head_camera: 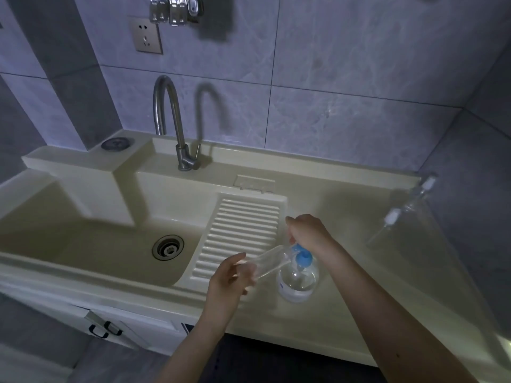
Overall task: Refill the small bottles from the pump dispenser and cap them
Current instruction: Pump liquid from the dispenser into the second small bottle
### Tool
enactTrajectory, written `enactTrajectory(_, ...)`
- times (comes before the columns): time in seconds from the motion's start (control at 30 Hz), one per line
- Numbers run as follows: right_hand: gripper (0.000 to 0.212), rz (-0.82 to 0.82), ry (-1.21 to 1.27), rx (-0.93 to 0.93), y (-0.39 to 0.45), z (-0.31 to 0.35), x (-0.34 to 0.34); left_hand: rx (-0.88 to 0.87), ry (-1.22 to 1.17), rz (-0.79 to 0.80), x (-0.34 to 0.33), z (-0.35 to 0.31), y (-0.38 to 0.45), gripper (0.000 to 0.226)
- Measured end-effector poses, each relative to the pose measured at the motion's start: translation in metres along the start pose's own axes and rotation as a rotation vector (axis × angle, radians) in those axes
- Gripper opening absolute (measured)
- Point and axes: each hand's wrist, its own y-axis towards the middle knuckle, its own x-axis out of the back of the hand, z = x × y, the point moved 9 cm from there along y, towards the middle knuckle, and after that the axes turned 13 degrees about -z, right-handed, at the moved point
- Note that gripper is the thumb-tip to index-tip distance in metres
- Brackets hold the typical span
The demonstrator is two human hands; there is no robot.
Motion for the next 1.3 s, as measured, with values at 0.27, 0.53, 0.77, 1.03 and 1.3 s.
enactTrajectory(0.27, 0.049, -0.024, -0.033, 0.006, -0.001, -0.002, -0.001, 0.095, 0.045, 0.048, -0.011, -0.001, 0.012, 0.025)
enactTrajectory(0.53, 0.049, -0.08, -0.032, -0.011, 0.0, -0.01, -0.003, 0.204, 0.021, 0.057, -0.02, 0.016, 0.021, 0.04)
enactTrajectory(0.77, 0.055, -0.146, 0.028, 0.078, -0.002, 0.001, 0.006, 0.147, 0.037, 0.07, -0.019, 0.012, 0.015, 0.042)
enactTrajectory(1.03, 0.056, -0.234, -0.022, 0.175, -0.004, 0.013, 0.022, 0.155, 0.008, 0.037, -0.021, 0.008, 0.013, 0.049)
enactTrajectory(1.3, 0.06, -0.217, -0.067, 0.164, -0.006, 0.006, 0.011, 0.183, 0.089, 0.021, -0.018, 0.013, 0.014, 0.05)
